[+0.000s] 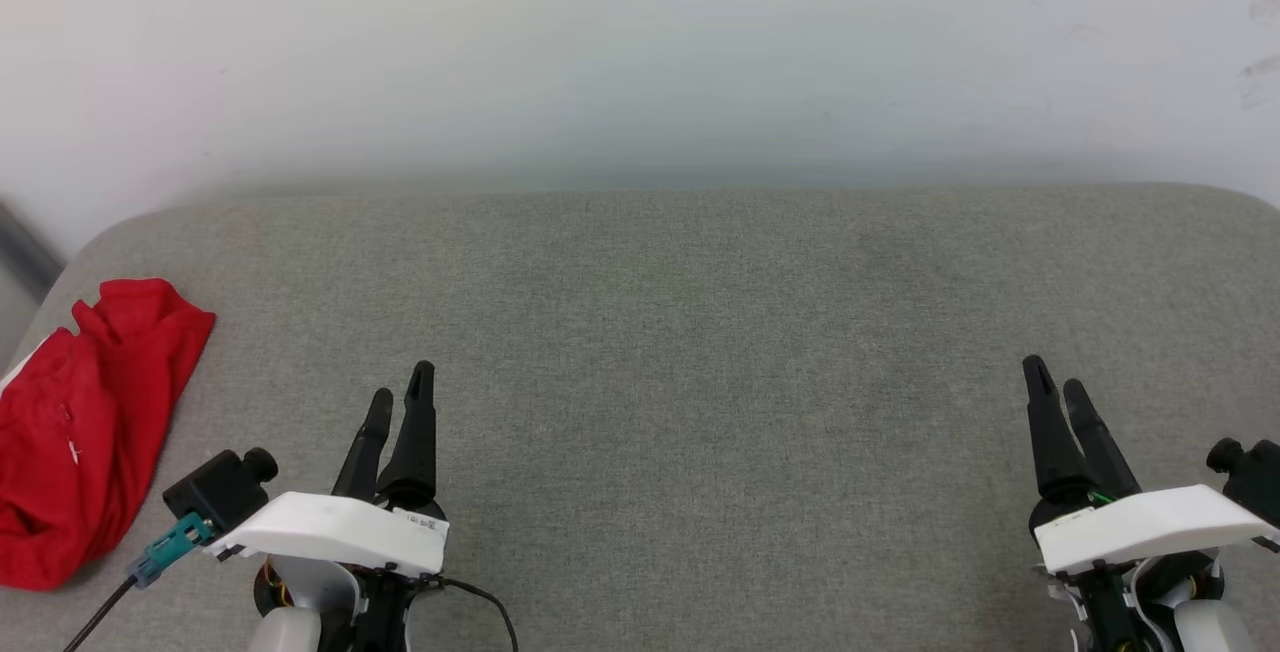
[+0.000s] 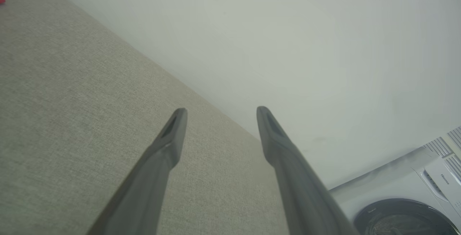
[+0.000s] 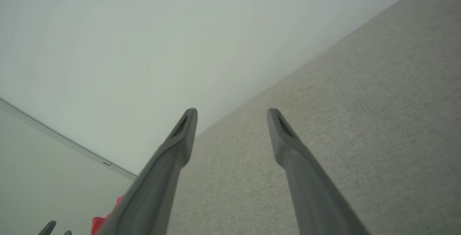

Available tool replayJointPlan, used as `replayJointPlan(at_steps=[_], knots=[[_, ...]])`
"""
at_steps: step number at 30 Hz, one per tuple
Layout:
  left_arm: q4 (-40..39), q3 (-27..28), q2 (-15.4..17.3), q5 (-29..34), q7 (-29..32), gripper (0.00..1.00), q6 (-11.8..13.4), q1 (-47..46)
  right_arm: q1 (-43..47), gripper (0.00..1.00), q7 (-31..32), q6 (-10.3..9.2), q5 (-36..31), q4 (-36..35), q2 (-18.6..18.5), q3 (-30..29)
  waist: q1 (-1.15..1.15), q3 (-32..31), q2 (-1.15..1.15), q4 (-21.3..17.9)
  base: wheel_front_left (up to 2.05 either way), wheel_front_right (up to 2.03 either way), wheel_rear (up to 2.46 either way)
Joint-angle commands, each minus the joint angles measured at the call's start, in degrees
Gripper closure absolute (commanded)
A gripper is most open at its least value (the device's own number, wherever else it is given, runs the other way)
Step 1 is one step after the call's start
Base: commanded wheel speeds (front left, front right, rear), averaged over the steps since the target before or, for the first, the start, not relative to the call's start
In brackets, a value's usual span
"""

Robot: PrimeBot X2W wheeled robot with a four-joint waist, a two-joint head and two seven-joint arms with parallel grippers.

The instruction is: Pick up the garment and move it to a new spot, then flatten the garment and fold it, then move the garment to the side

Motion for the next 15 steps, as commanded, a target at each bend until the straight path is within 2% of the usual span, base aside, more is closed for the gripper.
replayJointPlan(at_steps=[1, 15], knots=[[-0.4, -0.2, 0.4, 2.3, -0.6, 0.00, 0.0, -1.7, -1.9, 0.00, -0.6, 0.01, -2.2, -0.2, -0.5, 0.1, 0.00, 0.0, 0.00, 0.0, 0.00, 0.00, 0.00], [-0.4, -1.0, 0.8, 16.1, -3.0, 0.00, 1.3, -2.1, -3.1, 0.00, -2.5, 0.01, -15.7, 1.6, -0.8, 0.8, 0.00, -0.1, 0.00, 0.3, 0.00, 0.00, 0.00]])
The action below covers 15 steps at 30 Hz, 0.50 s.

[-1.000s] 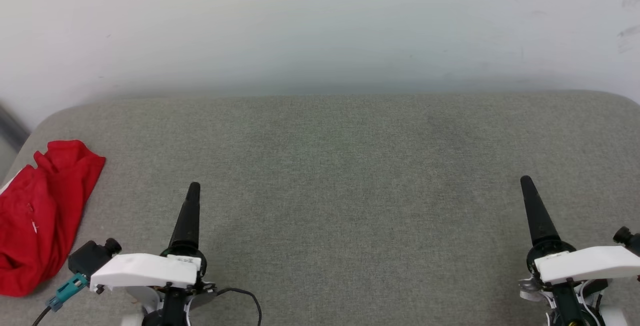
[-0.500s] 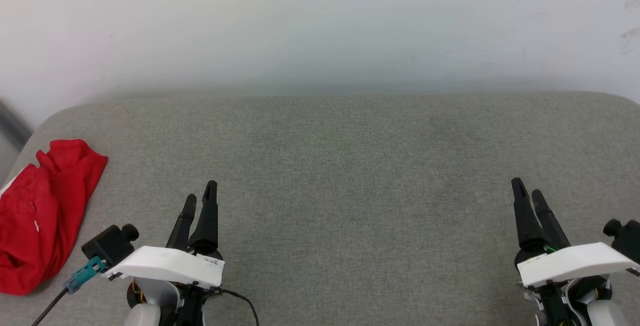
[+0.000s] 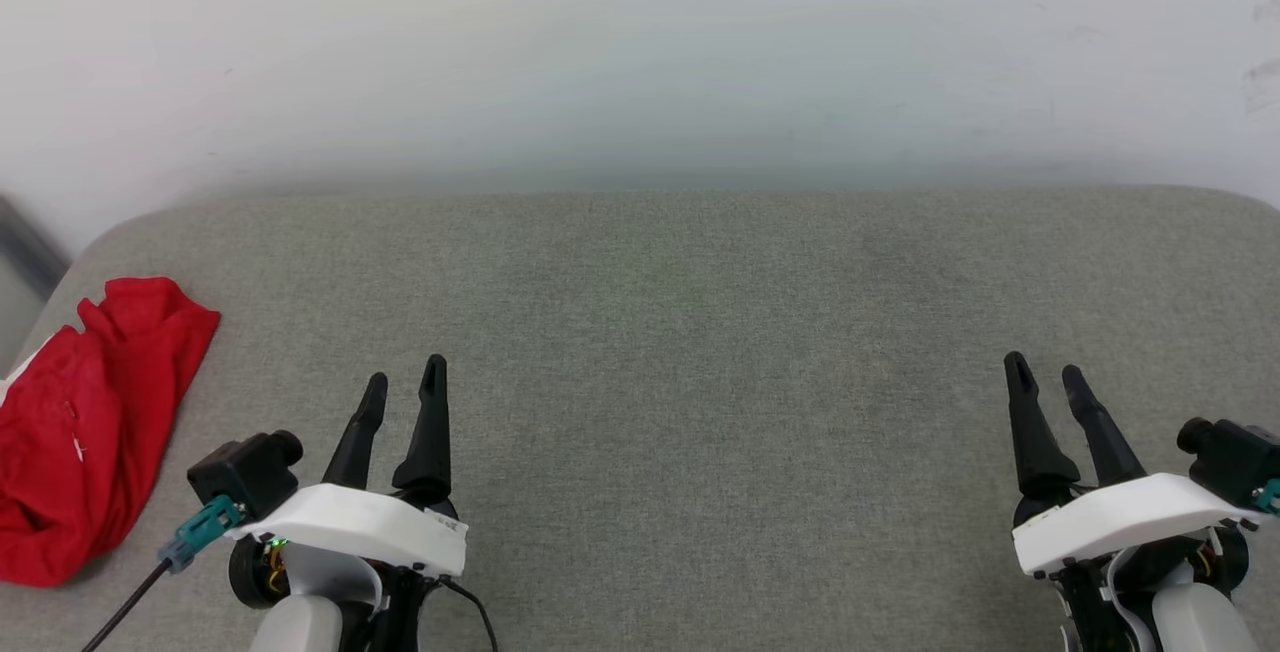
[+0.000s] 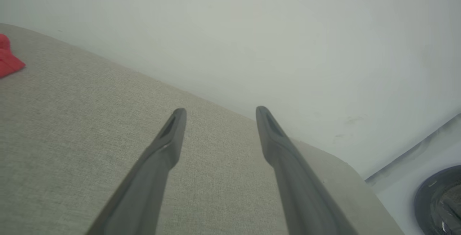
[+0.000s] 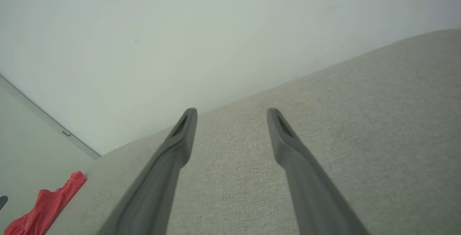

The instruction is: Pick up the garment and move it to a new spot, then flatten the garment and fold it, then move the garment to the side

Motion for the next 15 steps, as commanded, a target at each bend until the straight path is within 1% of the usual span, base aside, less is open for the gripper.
replayJointPlan(at_steps=[1, 15], knots=[[-0.6, -0.3, 0.6, 2.0, -0.6, 0.00, 0.3, -1.2, -1.4, 0.00, -0.4, 0.01, -2.1, -0.3, -0.4, 0.0, 0.00, 0.0, -0.01, 0.0, 0.00, 0.00, 0.00], [0.3, -1.6, 1.2, 11.5, -2.7, 0.00, 1.3, -1.2, 0.0, 0.00, -0.3, 0.01, -13.0, -1.9, 0.4, -0.6, 0.00, -0.3, -0.01, 0.1, 0.00, 0.00, 0.00]])
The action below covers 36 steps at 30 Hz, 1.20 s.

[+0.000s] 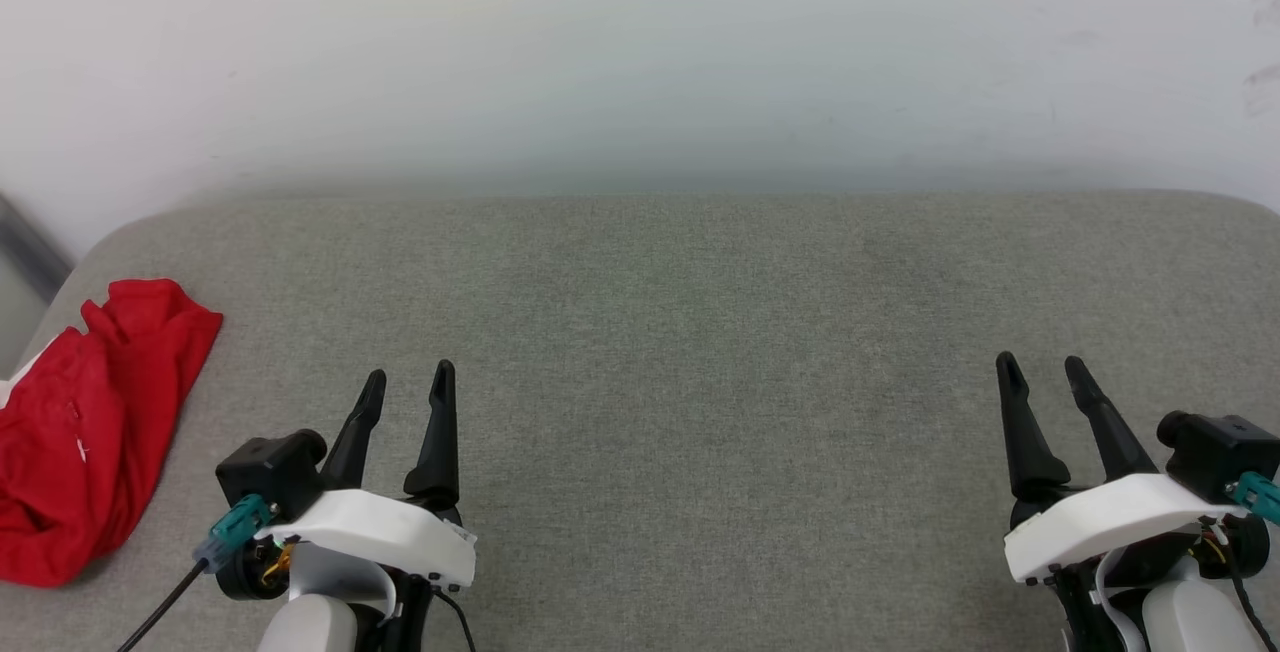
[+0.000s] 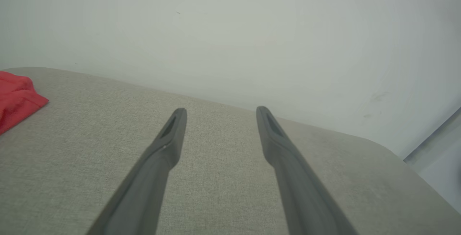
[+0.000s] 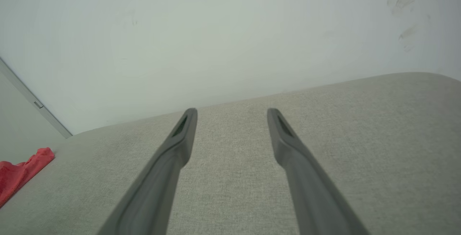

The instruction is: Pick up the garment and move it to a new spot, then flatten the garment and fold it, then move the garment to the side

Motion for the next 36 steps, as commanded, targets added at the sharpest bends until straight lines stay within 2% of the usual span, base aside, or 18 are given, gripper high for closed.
replayJointPlan(at_steps=[1, 21, 36], knots=[[-0.3, -0.3, 0.2, 1.6, -0.5, 0.00, 0.3, -1.1, 0.2, 0.00, 0.1, 0.01, -2.0, -1.1, 0.2, 0.0, 0.00, -0.1, 0.00, 0.0, 0.00, 0.00, 0.00], [1.6, -0.5, 0.1, 11.1, -3.2, 0.00, 1.6, -1.2, 2.9, 0.00, 0.9, 0.00, -12.2, -5.6, 1.5, -0.8, 0.00, -0.2, 0.00, 0.2, 0.00, 0.00, 0.00], [3.4, -0.7, -0.5, 16.2, -4.9, 0.00, 0.8, -1.6, 3.1, 0.00, -0.2, 0.00, -17.9, -5.4, 2.0, -1.7, 0.00, -0.1, 0.00, 0.5, 0.00, 0.00, 0.00]])
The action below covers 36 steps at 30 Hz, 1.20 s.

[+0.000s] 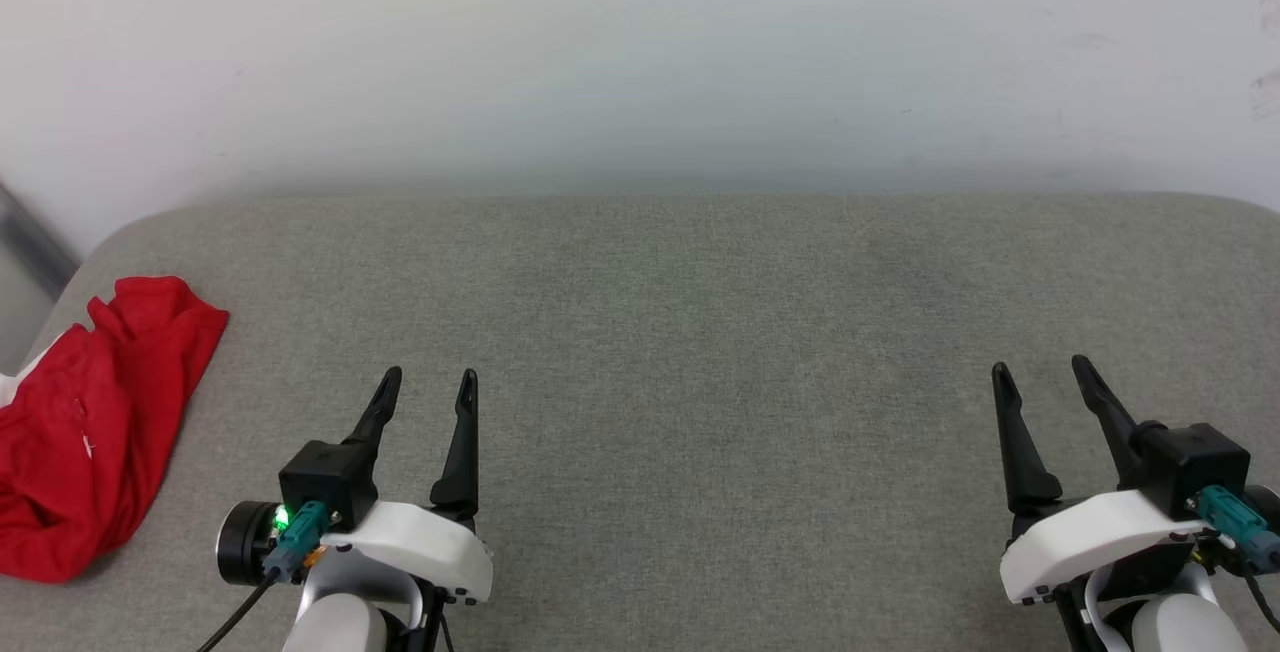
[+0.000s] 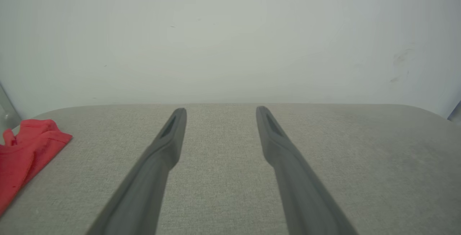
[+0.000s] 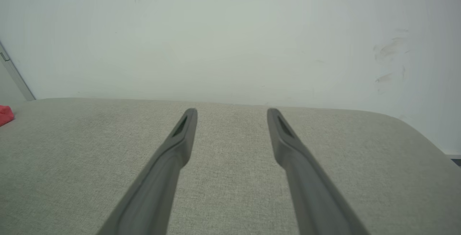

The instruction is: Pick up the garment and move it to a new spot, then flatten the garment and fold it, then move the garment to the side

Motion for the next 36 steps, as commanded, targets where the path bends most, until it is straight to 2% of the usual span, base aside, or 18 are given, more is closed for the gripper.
replayJointPlan(at_steps=[1, 11, 14, 23, 30, 36], knots=[[0.3, 0.2, -0.1, 1.2, -0.5, 0.00, -0.1, -0.7, 0.5, 0.00, -0.3, -0.02, -1.4, -0.2, 0.3, 0.0, 0.00, 0.0, 0.00, 0.0, 0.00, 0.00, 0.00], [1.6, 0.6, -0.5, 3.2, -1.5, 0.00, -0.4, -1.5, 0.7, 0.00, -1.3, -0.02, -3.5, -0.5, 0.3, -0.3, 0.00, 0.1, 0.00, 1.7, 0.00, 0.00, 0.00], [1.9, 0.9, -0.7, 3.4, -1.8, 0.00, -0.2, -1.8, 0.7, 0.00, -1.4, -0.02, -4.2, -0.7, 0.3, -0.1, 0.00, 0.2, 0.00, 3.6, 0.00, 0.00, 0.00], [1.9, 2.9, -1.1, 1.3, -1.6, 0.00, 0.6, -2.4, 0.0, 0.00, -0.9, -0.02, -3.1, -1.8, 0.3, 1.1, 0.00, 0.9, 0.00, 12.7, 0.00, 0.00, 0.00], [1.9, 4.7, -0.9, 1.9, -1.6, 0.00, 0.8, -2.6, -0.7, 0.00, 0.0, -0.02, -3.3, -3.0, 0.2, 2.7, 0.00, 1.9, 0.00, 20.8, 0.00, 0.00, 0.00], [1.3, 6.7, -0.8, 2.1, -1.6, 0.00, 1.0, -1.7, -1.6, 0.00, 0.4, -0.02, -3.1, -3.8, 0.2, 3.7, 0.00, 2.3, 0.00, 26.1, 0.00, 0.00, 0.00]])
